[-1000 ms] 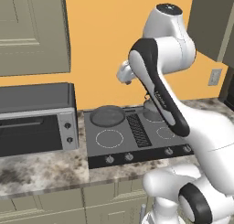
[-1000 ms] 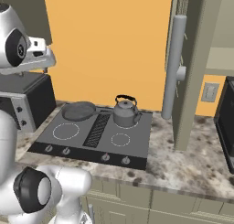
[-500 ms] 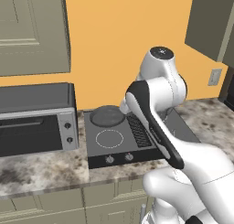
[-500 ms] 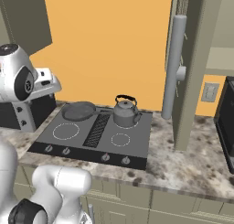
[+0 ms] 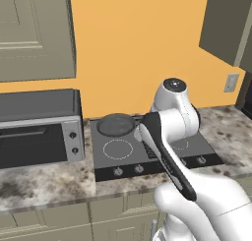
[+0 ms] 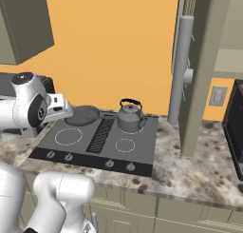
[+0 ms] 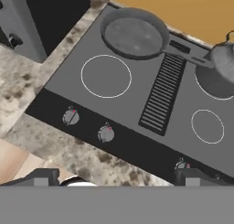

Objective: Pick the pan from the cabinet and place it on the stove. Then turn on the stove burner for the pan.

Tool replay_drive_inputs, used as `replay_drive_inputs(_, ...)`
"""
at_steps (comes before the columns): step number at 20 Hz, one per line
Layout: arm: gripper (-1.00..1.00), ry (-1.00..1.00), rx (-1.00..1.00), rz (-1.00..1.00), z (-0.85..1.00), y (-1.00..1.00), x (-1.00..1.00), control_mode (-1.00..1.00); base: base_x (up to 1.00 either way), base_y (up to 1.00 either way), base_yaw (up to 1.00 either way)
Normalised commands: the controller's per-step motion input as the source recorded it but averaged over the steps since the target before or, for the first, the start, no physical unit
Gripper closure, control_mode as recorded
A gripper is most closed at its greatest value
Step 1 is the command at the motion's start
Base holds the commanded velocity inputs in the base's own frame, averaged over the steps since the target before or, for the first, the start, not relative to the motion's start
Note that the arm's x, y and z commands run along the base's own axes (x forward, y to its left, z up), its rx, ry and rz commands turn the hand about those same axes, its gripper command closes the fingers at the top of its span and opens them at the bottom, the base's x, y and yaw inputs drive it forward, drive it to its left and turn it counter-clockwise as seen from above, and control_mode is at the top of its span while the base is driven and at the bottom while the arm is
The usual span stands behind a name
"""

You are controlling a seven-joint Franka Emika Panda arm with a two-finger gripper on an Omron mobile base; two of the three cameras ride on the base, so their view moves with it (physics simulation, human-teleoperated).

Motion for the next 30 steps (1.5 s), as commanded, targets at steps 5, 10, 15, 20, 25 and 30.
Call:
replay_drive_inputs(5,-1.0,0.09,0.03,-0.36,-0.46,0.0,0.0,-1.0,0.0,0.0,0.0)
replay_drive_inputs(10,-1.0,0.18,0.09,-0.33,-0.22,-0.02,0.0,-1.0,0.0,0.0,0.0)
replay_drive_inputs(15,-1.0,0.17,0.03,-0.09,-0.31,-0.08,0.0,-1.0,0.0,0.0,0.0)
replay_drive_inputs(20,-1.0,0.12,0.0,-0.03,-0.37,0.01,0.15,-1.0,0.0,0.0,0.0)
replay_drive_inputs(25,-1.0,0.03,0.01,-0.05,-0.37,0.07,0.17,-1.0,0.0,0.0,0.0)
replay_drive_inputs(30,-1.0,0.0,0.02,-0.09,-0.29,0.04,0.13,-1.0,0.0,0.0,0.0)
